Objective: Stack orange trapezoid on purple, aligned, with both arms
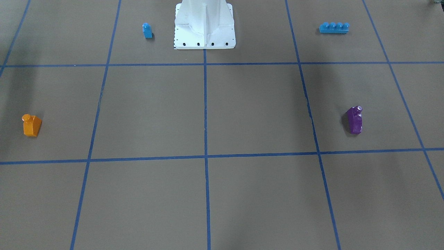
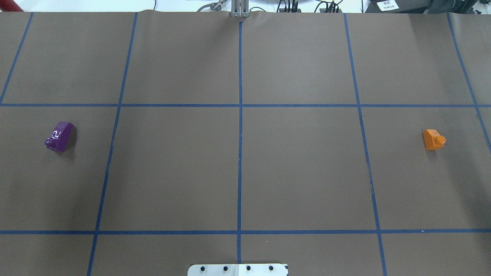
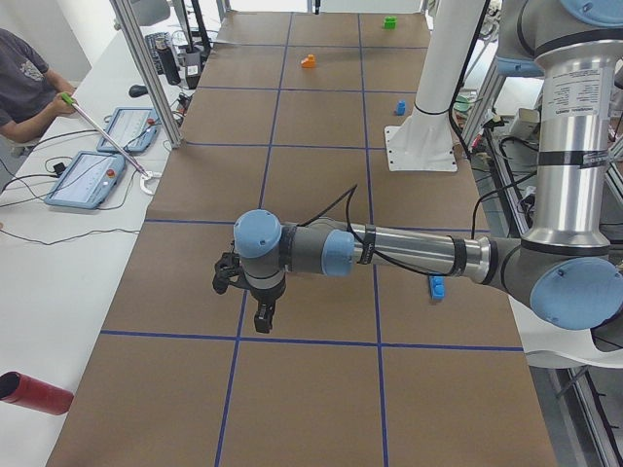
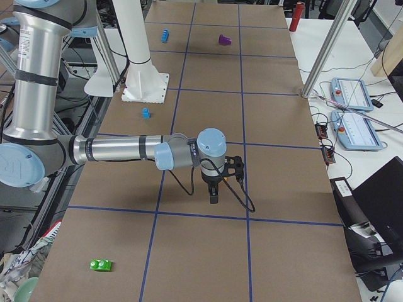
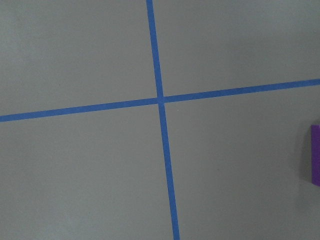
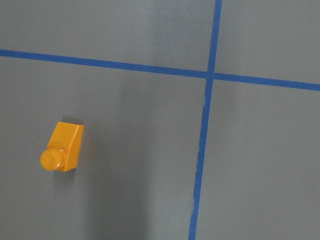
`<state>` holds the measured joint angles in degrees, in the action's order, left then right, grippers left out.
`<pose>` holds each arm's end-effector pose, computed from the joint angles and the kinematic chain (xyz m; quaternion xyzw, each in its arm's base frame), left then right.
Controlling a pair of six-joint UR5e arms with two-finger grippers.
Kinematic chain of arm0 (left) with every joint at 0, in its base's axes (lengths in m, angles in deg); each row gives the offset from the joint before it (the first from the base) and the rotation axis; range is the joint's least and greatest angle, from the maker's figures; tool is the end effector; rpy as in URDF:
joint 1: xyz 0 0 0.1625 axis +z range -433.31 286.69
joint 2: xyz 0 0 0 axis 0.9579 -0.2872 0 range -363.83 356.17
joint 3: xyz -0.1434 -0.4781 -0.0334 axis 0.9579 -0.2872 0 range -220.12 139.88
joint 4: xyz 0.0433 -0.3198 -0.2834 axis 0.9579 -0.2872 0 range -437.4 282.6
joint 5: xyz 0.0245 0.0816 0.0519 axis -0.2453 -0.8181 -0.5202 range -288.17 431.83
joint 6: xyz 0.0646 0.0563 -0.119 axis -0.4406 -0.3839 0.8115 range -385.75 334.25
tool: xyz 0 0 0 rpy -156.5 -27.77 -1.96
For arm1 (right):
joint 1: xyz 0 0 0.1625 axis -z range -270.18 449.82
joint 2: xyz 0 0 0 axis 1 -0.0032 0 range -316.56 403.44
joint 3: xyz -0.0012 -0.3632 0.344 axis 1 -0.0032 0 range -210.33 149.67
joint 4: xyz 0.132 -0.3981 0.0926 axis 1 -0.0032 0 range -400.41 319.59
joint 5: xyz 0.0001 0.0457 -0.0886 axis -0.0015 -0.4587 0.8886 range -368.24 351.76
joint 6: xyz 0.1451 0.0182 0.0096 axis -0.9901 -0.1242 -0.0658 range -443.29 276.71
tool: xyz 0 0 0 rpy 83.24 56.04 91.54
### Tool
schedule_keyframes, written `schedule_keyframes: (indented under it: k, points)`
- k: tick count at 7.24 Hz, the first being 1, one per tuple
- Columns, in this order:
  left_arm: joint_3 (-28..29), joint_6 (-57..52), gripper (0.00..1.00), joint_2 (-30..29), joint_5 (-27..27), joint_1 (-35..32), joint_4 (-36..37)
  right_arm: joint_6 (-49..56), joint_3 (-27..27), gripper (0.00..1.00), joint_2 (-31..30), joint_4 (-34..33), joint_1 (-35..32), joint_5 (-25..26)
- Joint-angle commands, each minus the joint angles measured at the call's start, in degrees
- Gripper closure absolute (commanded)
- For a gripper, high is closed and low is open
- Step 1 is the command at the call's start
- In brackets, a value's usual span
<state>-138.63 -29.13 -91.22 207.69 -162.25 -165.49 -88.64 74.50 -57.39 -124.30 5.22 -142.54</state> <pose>-0.0190 -0.4904 0.7153 0.0400 0.3887 0.0492 0.9192 -0.0098 -0.4309 0.7111 0.0461 -0.3815 -0.0336 0.9226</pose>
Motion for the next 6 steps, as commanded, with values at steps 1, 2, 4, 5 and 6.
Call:
schedule_keyframes:
  k: [1,2,4,5,6]
  points:
    - [-3.2,0.1,0.0,2.7,0.2,0.1,-0.2,0.0,0.1,0.0,-0.6,0.0,0.0,0.0]
    - [-3.3,0.3,0.0,2.5,-0.1,0.2,-0.2,0.0,-0.1,0.0,-0.6,0.0,0.0,0.0]
    - [-2.0,0.0,0.0,2.8,0.3,0.2,-0.4,0.0,-0.1,0.0,-0.9,0.1,0.0,0.0]
    - [-1.9,0.0,0.0,3.1,0.3,0.2,-0.4,0.1,-0.2,0.0,-0.9,0.2,0.0,0.0]
    - [-1.9,0.1,0.0,3.1,0.3,0.2,-0.2,0.1,-0.4,0.0,-1.0,0.3,0.0,-0.2]
